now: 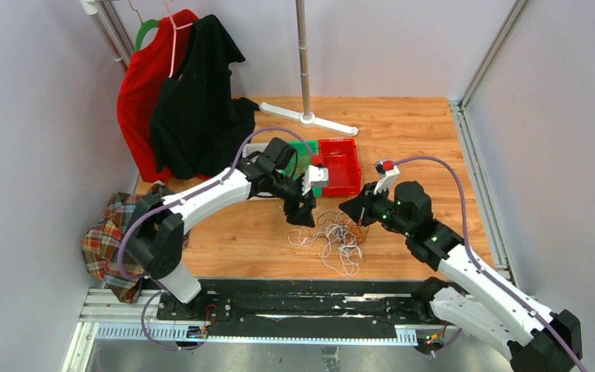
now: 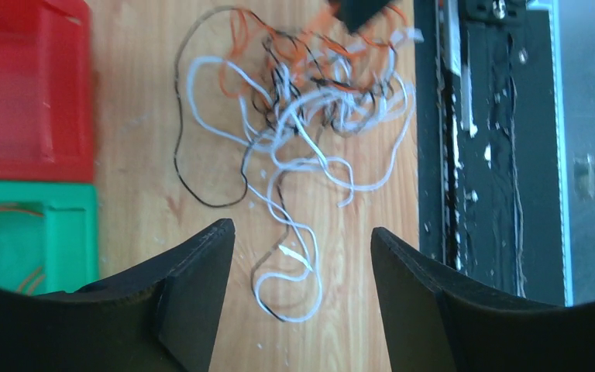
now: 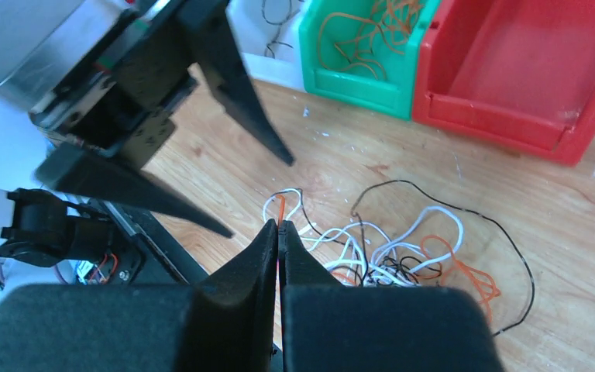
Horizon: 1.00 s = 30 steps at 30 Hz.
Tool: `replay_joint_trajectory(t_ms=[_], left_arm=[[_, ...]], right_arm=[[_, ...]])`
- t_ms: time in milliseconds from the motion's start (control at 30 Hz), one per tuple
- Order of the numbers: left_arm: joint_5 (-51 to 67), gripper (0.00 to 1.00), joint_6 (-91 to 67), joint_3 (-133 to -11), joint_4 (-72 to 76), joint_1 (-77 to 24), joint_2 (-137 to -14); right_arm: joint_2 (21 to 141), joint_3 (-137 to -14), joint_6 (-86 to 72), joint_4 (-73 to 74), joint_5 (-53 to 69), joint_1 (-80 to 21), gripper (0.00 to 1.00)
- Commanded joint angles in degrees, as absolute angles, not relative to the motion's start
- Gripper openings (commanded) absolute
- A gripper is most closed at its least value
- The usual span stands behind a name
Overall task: Untangle the cables
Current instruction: Untie the cable.
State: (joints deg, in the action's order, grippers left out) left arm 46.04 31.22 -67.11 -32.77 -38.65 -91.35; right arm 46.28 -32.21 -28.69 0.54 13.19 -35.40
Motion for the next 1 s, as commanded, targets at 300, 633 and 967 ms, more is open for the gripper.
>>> replay_joint_trajectory(t_ms=[300,633,967], left_arm=[[57.7,0.68,0.6,-66.3,8.4,-41.0,-96.7],[65.2,0.53,-20.3,-62.0,28.2,-41.0,-92.5],[63.1,0.31,-42.9,-53.1,59.5,-39.2,-88.7]], right_arm=[[41.8,-41.6,-32.6,1.7,15.2,-34.5,0.01],[42.7,-50.3,-35.3,-0.8,15.2,-33.2,0.01],[44.2,-50.5,-36.2,-2.9,15.6,-33.1,0.01]])
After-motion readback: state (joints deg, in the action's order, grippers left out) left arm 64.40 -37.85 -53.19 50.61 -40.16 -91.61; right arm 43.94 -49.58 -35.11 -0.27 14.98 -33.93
